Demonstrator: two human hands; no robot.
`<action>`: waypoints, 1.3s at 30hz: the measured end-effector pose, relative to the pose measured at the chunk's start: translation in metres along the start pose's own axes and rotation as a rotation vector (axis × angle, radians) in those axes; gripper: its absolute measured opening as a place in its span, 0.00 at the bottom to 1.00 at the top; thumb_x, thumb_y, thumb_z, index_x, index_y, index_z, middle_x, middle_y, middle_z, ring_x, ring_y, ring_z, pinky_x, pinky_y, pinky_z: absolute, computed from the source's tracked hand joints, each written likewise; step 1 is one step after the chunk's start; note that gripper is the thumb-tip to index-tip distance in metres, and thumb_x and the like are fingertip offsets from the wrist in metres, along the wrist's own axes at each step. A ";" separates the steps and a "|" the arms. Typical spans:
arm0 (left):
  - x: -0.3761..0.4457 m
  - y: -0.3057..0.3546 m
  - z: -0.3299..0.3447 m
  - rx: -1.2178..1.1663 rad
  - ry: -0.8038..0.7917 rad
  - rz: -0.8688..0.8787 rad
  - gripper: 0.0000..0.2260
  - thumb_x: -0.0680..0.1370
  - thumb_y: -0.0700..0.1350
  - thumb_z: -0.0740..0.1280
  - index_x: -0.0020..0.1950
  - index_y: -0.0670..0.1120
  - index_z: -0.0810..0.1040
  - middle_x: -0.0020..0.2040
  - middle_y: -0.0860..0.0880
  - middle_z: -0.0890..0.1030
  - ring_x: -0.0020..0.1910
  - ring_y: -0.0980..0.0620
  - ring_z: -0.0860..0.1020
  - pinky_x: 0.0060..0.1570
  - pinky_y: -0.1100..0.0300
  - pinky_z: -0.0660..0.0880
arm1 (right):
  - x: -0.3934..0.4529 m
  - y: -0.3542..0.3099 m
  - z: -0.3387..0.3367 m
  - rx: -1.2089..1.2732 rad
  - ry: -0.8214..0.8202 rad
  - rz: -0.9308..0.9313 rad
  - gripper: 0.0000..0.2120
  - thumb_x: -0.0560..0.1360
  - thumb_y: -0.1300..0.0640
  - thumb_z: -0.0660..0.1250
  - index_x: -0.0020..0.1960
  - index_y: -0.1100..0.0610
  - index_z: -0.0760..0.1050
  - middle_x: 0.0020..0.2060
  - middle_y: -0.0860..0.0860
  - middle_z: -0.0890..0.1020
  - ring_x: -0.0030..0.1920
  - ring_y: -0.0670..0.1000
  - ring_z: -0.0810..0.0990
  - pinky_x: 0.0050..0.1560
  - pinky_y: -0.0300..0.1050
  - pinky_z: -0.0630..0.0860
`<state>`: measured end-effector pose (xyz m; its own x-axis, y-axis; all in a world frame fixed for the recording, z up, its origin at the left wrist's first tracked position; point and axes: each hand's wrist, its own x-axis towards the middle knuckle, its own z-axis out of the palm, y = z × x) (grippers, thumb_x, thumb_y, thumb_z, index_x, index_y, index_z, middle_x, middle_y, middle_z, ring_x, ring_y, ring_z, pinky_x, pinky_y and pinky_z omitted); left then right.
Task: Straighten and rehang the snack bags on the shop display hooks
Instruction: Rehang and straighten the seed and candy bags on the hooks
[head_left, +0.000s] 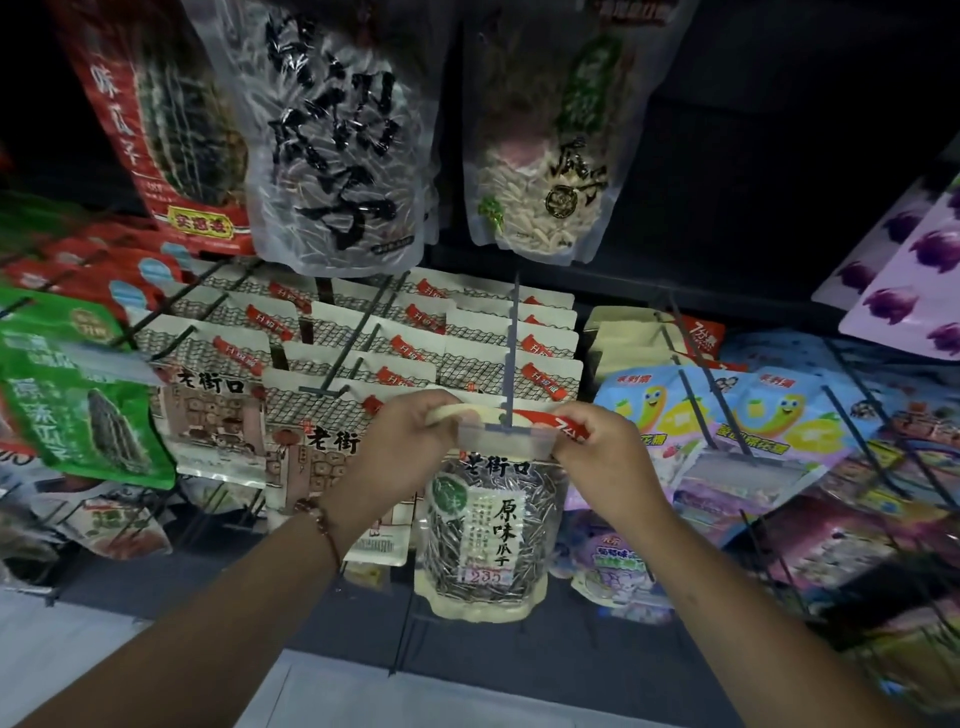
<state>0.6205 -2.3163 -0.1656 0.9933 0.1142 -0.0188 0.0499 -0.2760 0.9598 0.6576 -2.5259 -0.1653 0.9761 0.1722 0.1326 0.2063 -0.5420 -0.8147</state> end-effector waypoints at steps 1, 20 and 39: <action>0.002 0.000 0.000 0.031 0.022 0.017 0.05 0.78 0.45 0.70 0.43 0.52 0.84 0.37 0.43 0.82 0.32 0.47 0.74 0.33 0.52 0.70 | 0.002 0.000 0.002 -0.031 0.016 -0.014 0.09 0.75 0.54 0.71 0.55 0.51 0.82 0.48 0.44 0.84 0.47 0.45 0.82 0.50 0.49 0.80; -0.049 -0.054 -0.011 0.701 0.229 0.386 0.25 0.81 0.55 0.61 0.76 0.48 0.65 0.72 0.46 0.69 0.69 0.48 0.68 0.63 0.51 0.70 | -0.047 0.001 0.012 -0.397 0.187 -0.231 0.27 0.77 0.51 0.66 0.74 0.53 0.64 0.70 0.49 0.64 0.72 0.50 0.61 0.73 0.48 0.61; -0.083 -0.049 0.110 0.927 -0.158 0.616 0.29 0.80 0.57 0.57 0.80 0.49 0.57 0.80 0.45 0.55 0.79 0.45 0.54 0.76 0.49 0.53 | -0.115 0.082 -0.038 -0.446 -0.011 0.008 0.35 0.79 0.48 0.63 0.79 0.44 0.47 0.78 0.40 0.41 0.77 0.43 0.37 0.76 0.48 0.47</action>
<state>0.5469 -2.4174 -0.2417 0.8742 -0.3905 0.2885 -0.4608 -0.8546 0.2395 0.5646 -2.6212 -0.2260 0.9776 0.1735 0.1193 0.2100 -0.8448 -0.4921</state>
